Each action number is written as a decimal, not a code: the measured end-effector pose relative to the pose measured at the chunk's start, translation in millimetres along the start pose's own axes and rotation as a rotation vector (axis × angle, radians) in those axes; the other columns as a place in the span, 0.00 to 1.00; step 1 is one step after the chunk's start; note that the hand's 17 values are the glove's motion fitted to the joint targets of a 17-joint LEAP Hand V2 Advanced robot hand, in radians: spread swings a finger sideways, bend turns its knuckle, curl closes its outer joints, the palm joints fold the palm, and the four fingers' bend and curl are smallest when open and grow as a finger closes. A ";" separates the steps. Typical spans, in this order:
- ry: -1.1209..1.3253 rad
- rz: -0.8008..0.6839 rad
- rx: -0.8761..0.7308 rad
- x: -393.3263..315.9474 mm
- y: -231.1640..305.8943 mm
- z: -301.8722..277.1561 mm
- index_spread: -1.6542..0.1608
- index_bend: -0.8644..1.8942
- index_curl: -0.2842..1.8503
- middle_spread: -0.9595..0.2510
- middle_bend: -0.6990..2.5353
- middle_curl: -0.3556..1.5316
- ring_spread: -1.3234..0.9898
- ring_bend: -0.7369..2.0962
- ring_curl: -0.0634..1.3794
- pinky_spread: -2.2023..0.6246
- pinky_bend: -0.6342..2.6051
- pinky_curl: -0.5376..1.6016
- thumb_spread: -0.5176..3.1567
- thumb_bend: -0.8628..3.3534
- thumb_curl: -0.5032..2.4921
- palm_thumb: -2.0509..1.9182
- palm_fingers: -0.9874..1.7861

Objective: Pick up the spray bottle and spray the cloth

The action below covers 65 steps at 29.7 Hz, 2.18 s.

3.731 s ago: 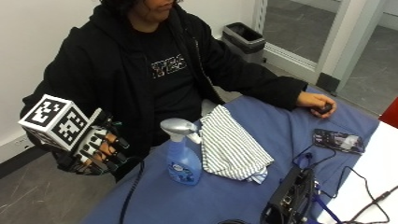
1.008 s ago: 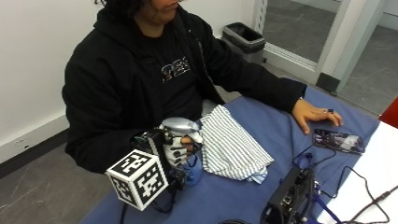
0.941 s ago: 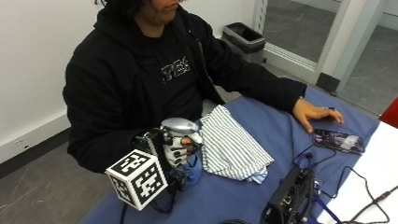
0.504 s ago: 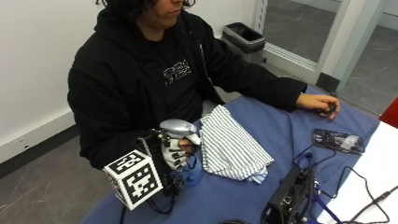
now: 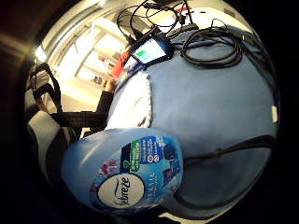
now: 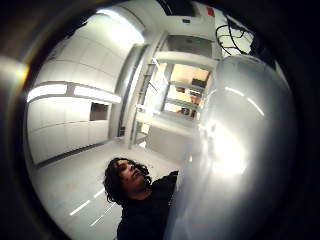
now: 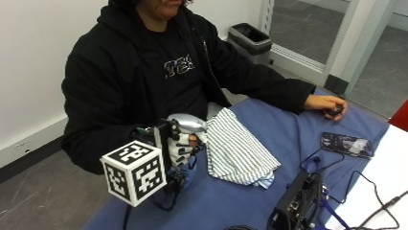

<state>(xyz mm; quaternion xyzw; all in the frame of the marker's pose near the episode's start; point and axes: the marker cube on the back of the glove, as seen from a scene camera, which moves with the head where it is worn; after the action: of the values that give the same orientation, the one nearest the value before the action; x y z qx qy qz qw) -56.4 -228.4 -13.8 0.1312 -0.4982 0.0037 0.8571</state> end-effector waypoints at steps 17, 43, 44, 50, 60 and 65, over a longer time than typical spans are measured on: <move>0.341 0.393 -0.732 -65.1 -37.0 47.0 0.76 0.43 0.40 0.63 0.43 0.50 0.48 0.53 0.40 0.69 0.36 0.47 0.21 0.20 0.42 0.78 0.83; 0.844 0.735 -1.289 -15.6 -11.6 137.0 0.76 0.39 0.43 0.63 0.42 0.50 0.48 0.53 0.40 0.69 0.36 0.47 0.23 0.20 0.44 0.79 0.82; 0.850 0.746 -1.304 -12.0 -9.1 138.9 0.76 0.39 0.43 0.63 0.42 0.50 0.48 0.53 0.40 0.69 0.36 0.47 0.23 0.20 0.44 0.79 0.82; 0.855 0.787 -1.346 0.9 -2.3 142.9 0.76 0.38 0.43 0.63 0.42 0.50 0.48 0.53 0.40 0.69 0.36 0.47 0.24 0.20 0.44 0.78 0.82; 0.729 0.583 -1.266 -36.9 -32.4 169.4 0.76 0.37 0.44 0.62 0.42 0.51 0.48 0.54 0.41 0.69 0.36 0.47 0.25 0.20 0.45 0.79 0.81; 0.554 0.333 -1.131 -84.3 -70.6 207.6 0.76 0.37 0.44 0.62 0.42 0.51 0.48 0.54 0.41 0.69 0.36 0.47 0.25 0.20 0.45 0.79 0.81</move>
<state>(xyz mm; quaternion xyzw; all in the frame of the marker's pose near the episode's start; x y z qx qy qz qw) -266.3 -333.6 -4.1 -0.4252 -0.1976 -0.0926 0.8784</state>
